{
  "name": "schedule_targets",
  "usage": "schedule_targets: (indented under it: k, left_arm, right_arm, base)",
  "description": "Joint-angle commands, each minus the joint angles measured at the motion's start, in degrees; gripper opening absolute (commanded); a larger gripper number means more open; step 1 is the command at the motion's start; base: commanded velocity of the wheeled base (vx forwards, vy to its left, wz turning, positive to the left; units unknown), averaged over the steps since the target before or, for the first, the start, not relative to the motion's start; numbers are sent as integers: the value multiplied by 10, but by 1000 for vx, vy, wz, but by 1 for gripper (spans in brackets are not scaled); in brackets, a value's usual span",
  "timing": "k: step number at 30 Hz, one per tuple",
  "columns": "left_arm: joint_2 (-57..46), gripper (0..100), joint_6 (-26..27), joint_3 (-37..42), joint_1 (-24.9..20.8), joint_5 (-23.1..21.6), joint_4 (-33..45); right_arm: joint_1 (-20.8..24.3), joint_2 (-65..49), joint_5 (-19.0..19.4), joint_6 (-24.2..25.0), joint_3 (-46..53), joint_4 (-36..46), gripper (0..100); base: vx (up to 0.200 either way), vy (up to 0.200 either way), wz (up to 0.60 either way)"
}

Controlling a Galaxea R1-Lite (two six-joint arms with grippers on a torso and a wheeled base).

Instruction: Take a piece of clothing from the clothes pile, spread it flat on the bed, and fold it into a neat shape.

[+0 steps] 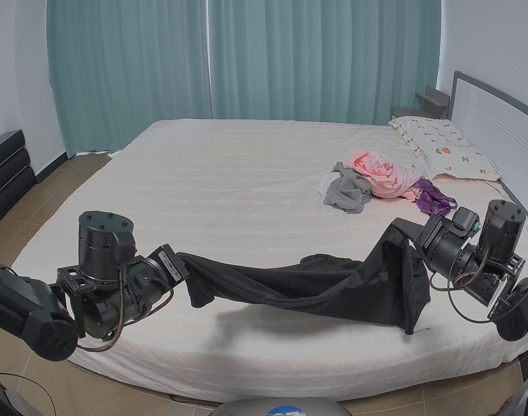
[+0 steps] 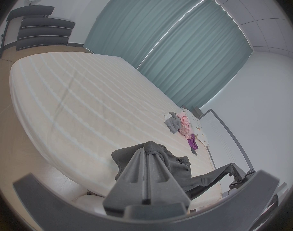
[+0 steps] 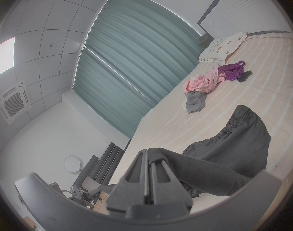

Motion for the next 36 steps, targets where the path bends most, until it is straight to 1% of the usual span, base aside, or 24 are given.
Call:
schedule_targets:
  k: [1, 13, 21, 25, 29, 32, 36]
  left_arm:
    - [2, 0, -1, 1, -1, 0, 1]
    - [1, 0, -2, 7, -1, 1, 0]
    - [-1, 0, -1, 12, 3, 3, -1]
    - [-19, 0, -2, 23, -2, 5, 0]
    - [-53, 0, -1, 40, -4, 5, 3]
    - [-89, 0, 0, 55, -18, 7, 4]
    - [-139, 0, 5, 67, -32, 25, 8]
  right_arm:
    - [0, 1, 0, 0, 0, 0, 0]
    - [4, -6, 0, 0, 6, 0, 0]
    - [2, -16, -1, -1, 15, -1, 0]
    - [1, -52, -3, -2, 33, -3, 0]
    - [2, -96, -12, -4, 51, -2, 0]
    - [2, -146, -17, -6, 62, 4, 0]
    - [2, -206, -18, -18, 67, 19, 0]
  base:
    - [0, 200, 0]
    - [0, 200, 0]
    - [0, 0, 0]
    - [0, 0, 0]
    - [-200, 0, 0]
    - [-200, 0, 0]
    - [-200, 0, 0]
